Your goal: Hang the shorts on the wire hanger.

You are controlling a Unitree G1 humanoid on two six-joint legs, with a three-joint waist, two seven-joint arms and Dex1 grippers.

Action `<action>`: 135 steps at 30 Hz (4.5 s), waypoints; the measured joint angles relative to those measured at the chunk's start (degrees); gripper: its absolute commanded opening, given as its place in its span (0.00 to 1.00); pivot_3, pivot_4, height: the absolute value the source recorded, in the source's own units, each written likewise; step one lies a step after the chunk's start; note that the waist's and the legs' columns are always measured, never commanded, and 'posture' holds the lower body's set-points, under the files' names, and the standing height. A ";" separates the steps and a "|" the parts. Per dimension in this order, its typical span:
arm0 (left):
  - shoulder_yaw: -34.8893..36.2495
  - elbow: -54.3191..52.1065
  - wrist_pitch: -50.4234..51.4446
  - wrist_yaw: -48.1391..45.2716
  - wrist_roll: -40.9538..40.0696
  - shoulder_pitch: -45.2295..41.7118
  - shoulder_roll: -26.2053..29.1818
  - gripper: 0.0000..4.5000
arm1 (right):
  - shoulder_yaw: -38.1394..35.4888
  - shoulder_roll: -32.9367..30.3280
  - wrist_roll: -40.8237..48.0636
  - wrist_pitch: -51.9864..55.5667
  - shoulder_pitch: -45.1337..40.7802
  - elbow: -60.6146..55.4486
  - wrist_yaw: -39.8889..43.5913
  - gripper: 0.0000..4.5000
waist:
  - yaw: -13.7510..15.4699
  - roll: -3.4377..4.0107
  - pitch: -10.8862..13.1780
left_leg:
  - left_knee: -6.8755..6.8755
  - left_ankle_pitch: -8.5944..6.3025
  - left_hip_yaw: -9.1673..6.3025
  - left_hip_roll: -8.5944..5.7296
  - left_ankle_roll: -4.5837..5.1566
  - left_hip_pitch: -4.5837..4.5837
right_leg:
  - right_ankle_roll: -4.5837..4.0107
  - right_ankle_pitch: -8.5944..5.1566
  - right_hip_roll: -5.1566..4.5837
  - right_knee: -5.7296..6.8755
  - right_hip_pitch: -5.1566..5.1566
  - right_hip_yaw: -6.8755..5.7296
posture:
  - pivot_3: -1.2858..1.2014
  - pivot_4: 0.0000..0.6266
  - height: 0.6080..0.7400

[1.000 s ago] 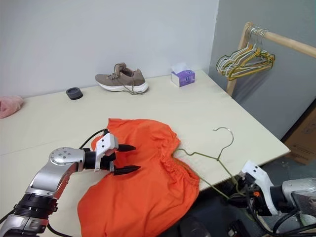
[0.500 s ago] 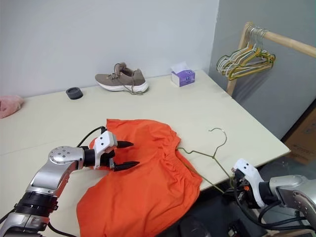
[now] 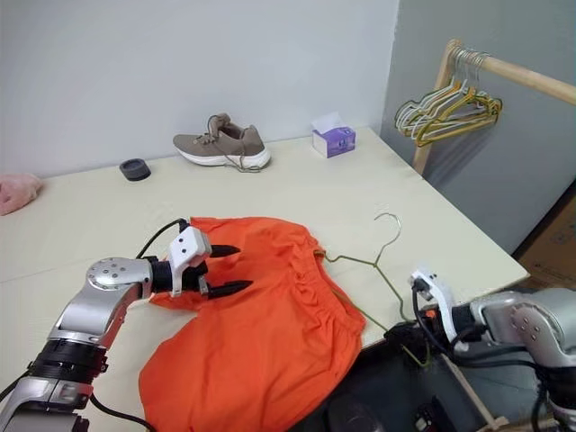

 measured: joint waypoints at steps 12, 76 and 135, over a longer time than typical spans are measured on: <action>1.28 1.64 -1.77 1.93 0.54 -0.41 -0.01 0.99 | 8.27 2.15 -2.53 1.67 -10.60 10.56 0.80 0.00 | 0.90 0.03 0.01 | 0.01 0.00 0.01 0.01 0.00 0.01 | 0.00 0.01 0.00 0.03 -0.01 0.02 | 0.36 0.00 1.00; -3.98 13.30 -11.42 -19.05 5.09 -18.50 4.39 0.99 | 31.64 6.85 -47.03 -50.16 -19.85 0.94 8.00 0.00 | 2.16 0.25 0.14 | 0.53 0.01 -0.23 0.01 0.00 -0.46 | 0.11 0.10 -0.03 0.13 -0.15 -0.15 | 0.36 0.00 1.00; -1.59 4.82 -3.77 -17.23 3.48 -5.94 5.25 0.00 | 10.73 -8.19 -42.33 -58.22 -4.91 2.96 20.38 0.99 | 1.52 0.23 0.13 | 0.54 0.01 -0.26 0.01 0.00 -0.36 | 0.11 0.10 -0.05 0.13 -0.02 -0.18 | 0.36 0.00 1.00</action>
